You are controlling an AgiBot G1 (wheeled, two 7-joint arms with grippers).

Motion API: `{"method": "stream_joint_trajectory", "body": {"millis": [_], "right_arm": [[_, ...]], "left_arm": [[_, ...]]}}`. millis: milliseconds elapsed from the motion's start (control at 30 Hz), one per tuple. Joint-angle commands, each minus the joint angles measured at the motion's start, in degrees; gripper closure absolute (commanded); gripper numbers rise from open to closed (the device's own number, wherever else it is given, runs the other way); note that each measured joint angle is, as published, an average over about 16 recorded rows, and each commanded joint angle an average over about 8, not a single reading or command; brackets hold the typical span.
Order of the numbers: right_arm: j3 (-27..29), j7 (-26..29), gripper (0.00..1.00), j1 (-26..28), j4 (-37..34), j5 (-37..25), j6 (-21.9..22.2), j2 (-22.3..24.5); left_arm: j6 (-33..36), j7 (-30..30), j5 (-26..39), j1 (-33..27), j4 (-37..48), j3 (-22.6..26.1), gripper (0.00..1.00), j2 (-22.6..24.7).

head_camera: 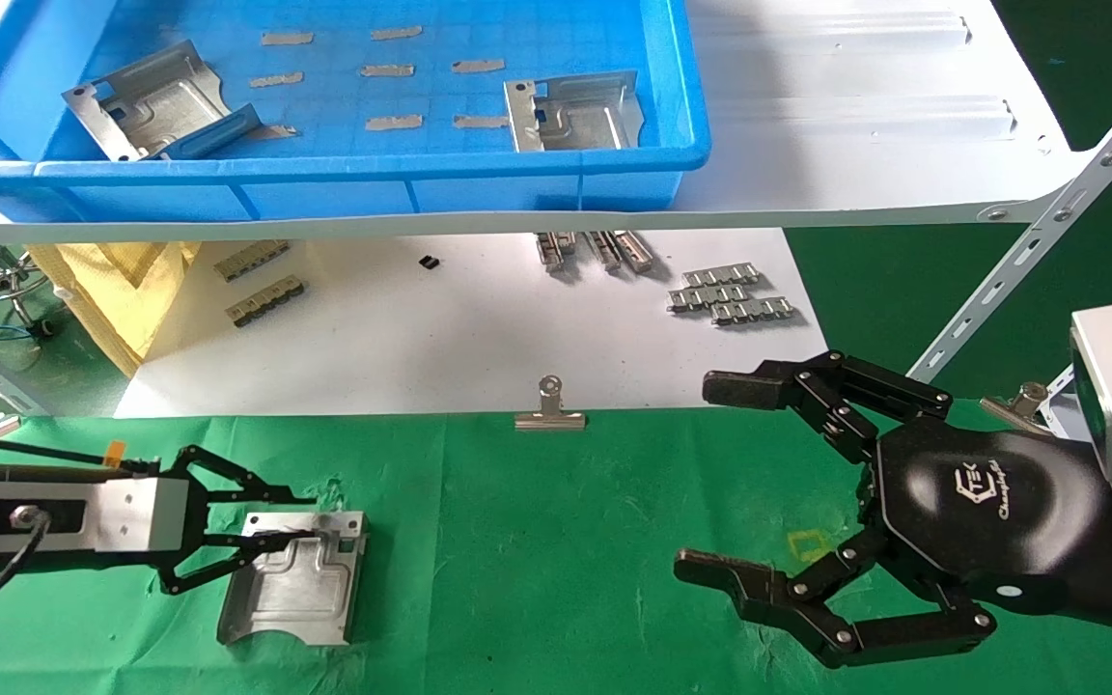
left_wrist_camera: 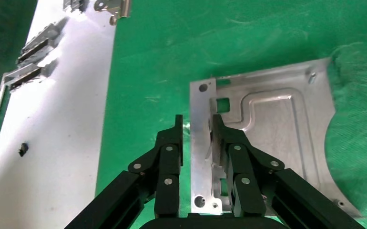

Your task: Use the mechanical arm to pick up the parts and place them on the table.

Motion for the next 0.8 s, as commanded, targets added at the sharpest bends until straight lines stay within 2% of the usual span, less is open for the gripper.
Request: {"method": "stream_joint_trajectory", "body": {"millis": [33, 233, 567, 800], "right_arm": [[0.0, 0.0, 0.0, 0.0, 0.0, 0.0, 0.0, 0.0], [0.0, 0.0, 0.0, 0.0, 0.0, 0.0, 0.0, 0.0], [0.0, 0.0, 0.0, 0.0, 0.0, 0.0, 0.0, 0.0], [0.0, 0.0, 0.0, -0.02, -0.02, 0.01, 0.02, 0.01]], "left_arm": [[0.02, 0.5, -0.09, -0.33, 0.77, -0.05, 0.0, 0.26], [1.31, -2.32, -0.75, -1.23, 2.43, -0.19, 0.0, -0.03], [2.06, -13.63, -6.11, 1.38, 3.09, -2.64, 0.0, -1.03], [2.04, -15.05, -6.99, 3.12, 2.51, -2.83, 0.0, -1.12]]}}
